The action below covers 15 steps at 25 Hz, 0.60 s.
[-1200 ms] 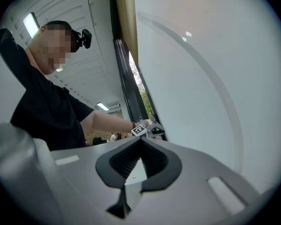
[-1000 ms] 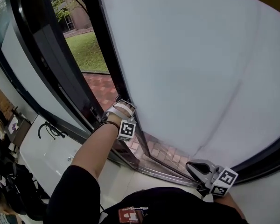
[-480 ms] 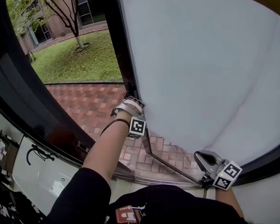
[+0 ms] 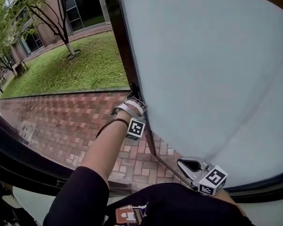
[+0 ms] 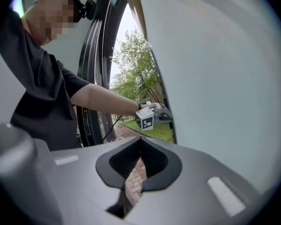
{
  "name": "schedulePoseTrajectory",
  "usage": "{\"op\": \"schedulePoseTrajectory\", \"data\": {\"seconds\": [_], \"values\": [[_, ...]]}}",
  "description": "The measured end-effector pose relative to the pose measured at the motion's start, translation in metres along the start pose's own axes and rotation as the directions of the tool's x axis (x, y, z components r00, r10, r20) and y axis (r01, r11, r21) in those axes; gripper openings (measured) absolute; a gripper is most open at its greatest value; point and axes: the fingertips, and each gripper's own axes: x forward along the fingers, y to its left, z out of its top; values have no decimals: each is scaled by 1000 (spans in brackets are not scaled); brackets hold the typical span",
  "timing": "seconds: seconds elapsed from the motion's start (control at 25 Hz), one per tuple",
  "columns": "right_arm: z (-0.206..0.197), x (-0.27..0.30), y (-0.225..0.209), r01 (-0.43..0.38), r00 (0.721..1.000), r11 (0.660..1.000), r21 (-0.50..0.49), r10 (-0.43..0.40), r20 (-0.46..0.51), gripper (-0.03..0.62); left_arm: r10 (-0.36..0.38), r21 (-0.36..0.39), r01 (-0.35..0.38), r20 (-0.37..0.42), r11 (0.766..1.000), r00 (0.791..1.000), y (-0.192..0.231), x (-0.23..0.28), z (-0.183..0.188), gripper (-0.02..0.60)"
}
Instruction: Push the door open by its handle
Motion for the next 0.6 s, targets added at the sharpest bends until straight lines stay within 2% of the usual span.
{"op": "schedulePoseTrajectory", "data": {"seconds": [0.08,0.2,0.28,0.44,0.52,0.6], "values": [[3,15,-17,-37,999,999,-23,37,-10,0,15,11,-15,36,1000,999,14,26,8,6],[19,-1,-87,-81,996,996,-32,80,-37,0,18,25,-21,86,999,996,72,93,40,5],[24,2,-110,-85,996,995,-47,83,-45,0,37,31,-41,118,999,992,94,119,49,5],[16,48,-121,0,998,999,-32,-2,-57,0,84,89,-101,181,991,980,93,140,42,5],[19,58,-157,68,996,996,-51,-71,-51,1,108,104,-134,223,986,969,109,168,52,-5],[33,54,-210,149,988,986,-71,-151,-17,0,118,115,-153,266,982,957,141,202,73,-5]]}}
